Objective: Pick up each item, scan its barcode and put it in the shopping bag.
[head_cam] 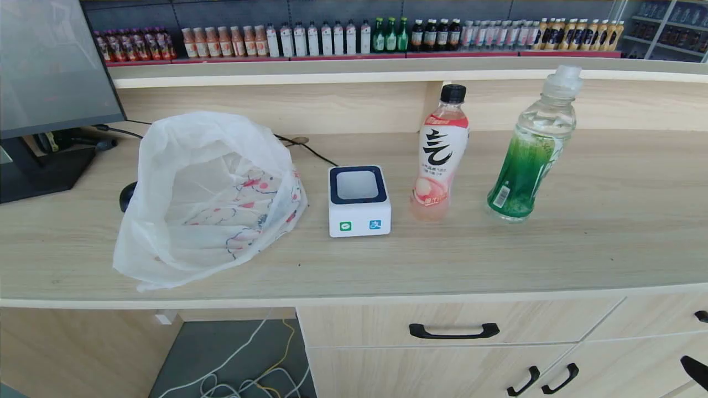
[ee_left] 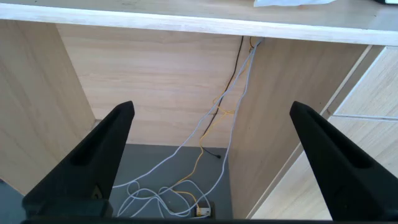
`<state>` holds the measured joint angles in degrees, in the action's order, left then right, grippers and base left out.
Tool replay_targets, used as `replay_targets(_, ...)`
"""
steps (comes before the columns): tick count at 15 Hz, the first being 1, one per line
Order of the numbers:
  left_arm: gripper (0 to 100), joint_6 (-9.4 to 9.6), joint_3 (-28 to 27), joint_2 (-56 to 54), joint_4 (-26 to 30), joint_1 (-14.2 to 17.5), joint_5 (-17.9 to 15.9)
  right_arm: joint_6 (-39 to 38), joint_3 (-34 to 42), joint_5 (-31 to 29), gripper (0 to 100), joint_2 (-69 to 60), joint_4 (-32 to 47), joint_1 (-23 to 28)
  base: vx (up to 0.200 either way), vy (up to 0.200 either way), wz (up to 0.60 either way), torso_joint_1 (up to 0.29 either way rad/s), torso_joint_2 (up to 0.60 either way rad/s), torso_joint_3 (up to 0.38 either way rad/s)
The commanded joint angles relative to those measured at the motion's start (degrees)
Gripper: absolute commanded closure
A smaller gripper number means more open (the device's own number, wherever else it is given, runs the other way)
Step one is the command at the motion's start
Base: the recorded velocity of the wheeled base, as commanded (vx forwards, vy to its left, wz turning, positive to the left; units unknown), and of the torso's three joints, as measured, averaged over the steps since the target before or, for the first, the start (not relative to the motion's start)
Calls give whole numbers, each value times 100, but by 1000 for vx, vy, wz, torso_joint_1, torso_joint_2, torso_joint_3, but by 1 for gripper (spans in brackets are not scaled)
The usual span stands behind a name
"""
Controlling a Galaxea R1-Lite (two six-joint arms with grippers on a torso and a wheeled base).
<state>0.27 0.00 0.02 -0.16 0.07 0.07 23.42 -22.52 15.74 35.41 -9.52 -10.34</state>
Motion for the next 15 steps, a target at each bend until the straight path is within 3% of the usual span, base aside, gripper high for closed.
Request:
replay_targets(1,0,0,0,-2,-2,1,1,102,-113,-62,0,713,-305,-346,0,0,0,0,0,0)
replay_targets(5,0,0,0,-2,-2,1,1,330,-517,-317,0,1275,-349,-882,0,0,0,0,0,0)
replay_targets(7,0,0,0,-2,-2,1,1,321,-658,-800,0,1460,-401,-1313,0,0,0,0,0,0)
replay_targets(8,0,0,0,-2,-2,1,1,286,-737,-1117,0,1583,-419,-1708,0,0,0,0,0,0)
replay_targets(9,0,0,0,-2,-2,1,1,269,-825,-1644,0,1846,-481,-2420,0,0,0,0,0,0)
replay_targets(12,0,0,0,-2,-2,1,1,-74,-825,-2338,0,2558,-1465,-3097,0,0,0,0,0,0)
replay_targets(15,0,0,0,-2,-2,1,1,-558,-833,-3411,0,3367,-2678,-3862,0,0,0,0,0,0)
